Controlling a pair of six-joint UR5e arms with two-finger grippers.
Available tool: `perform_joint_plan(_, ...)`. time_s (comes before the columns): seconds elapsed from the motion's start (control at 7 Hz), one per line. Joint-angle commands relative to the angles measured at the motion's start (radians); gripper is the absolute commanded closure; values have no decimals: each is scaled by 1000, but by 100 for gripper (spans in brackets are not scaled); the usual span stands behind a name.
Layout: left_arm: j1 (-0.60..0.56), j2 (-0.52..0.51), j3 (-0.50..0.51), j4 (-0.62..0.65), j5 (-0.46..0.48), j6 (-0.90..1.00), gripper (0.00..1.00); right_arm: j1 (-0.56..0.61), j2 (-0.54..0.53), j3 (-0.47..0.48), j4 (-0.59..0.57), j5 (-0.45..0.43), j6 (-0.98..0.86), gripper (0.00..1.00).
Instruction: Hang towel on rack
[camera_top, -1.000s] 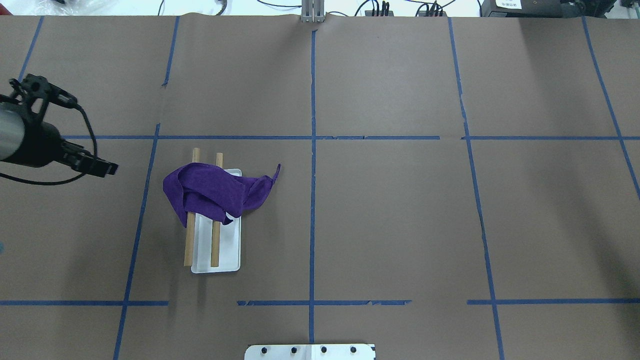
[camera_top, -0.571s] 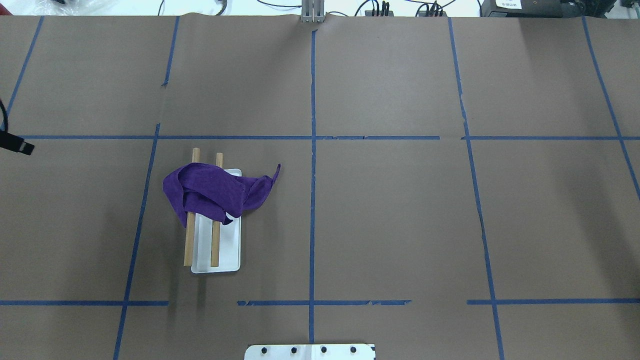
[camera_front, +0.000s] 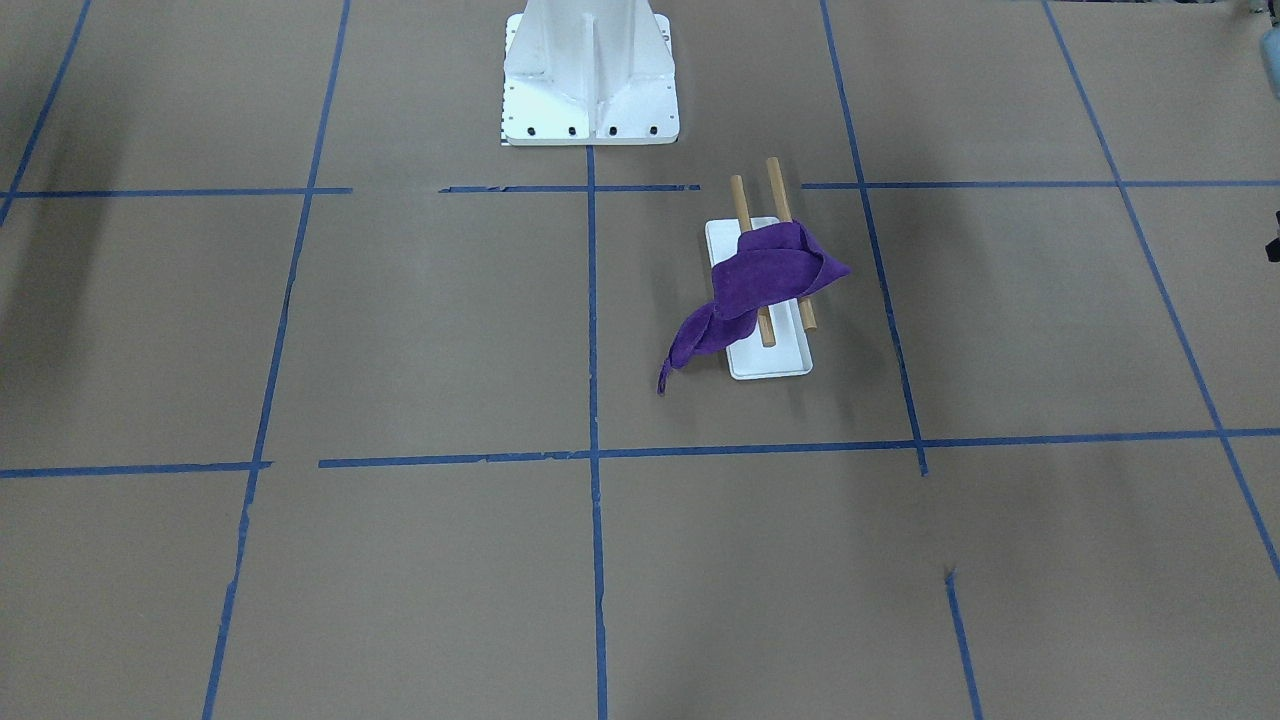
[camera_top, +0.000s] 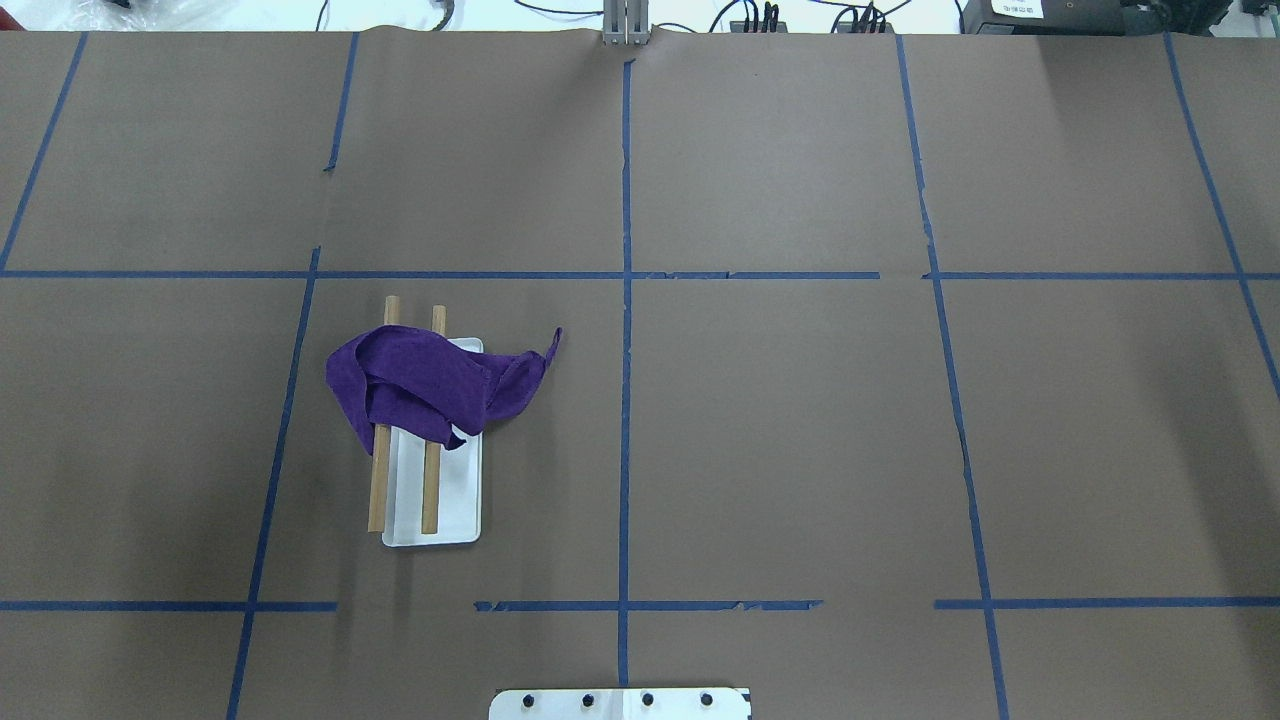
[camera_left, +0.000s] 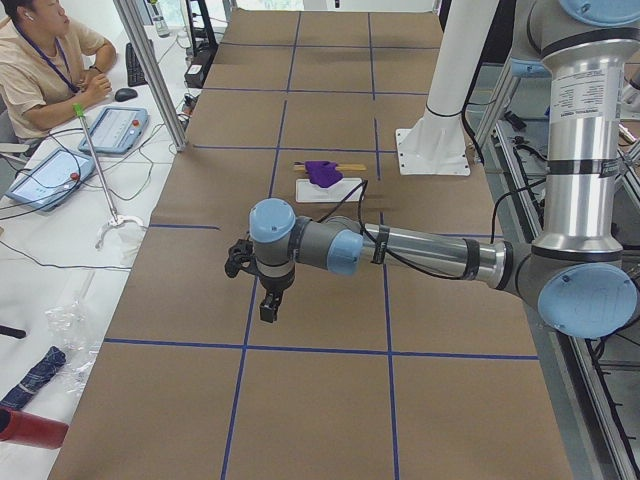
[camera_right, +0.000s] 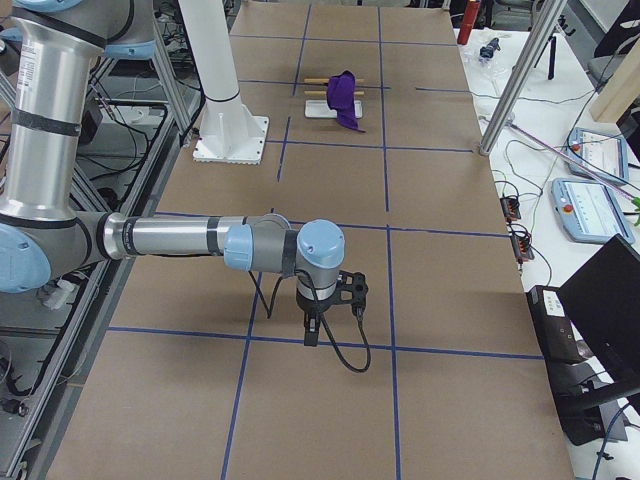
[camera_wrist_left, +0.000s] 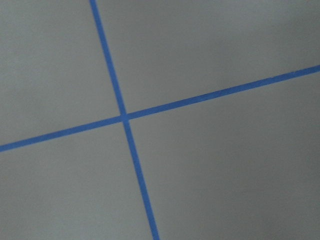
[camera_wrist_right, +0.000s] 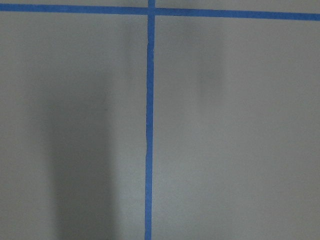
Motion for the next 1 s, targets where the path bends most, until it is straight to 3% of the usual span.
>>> perform_joint_plan(0.0, -18, 3, -8, 81, 5, 13, 0, 1, 6, 2, 0, 0, 4, 0)
perform_joint_plan(0.86, -60, 54, -14, 6, -3, 153, 0, 1, 20, 2, 0, 3, 4, 0)
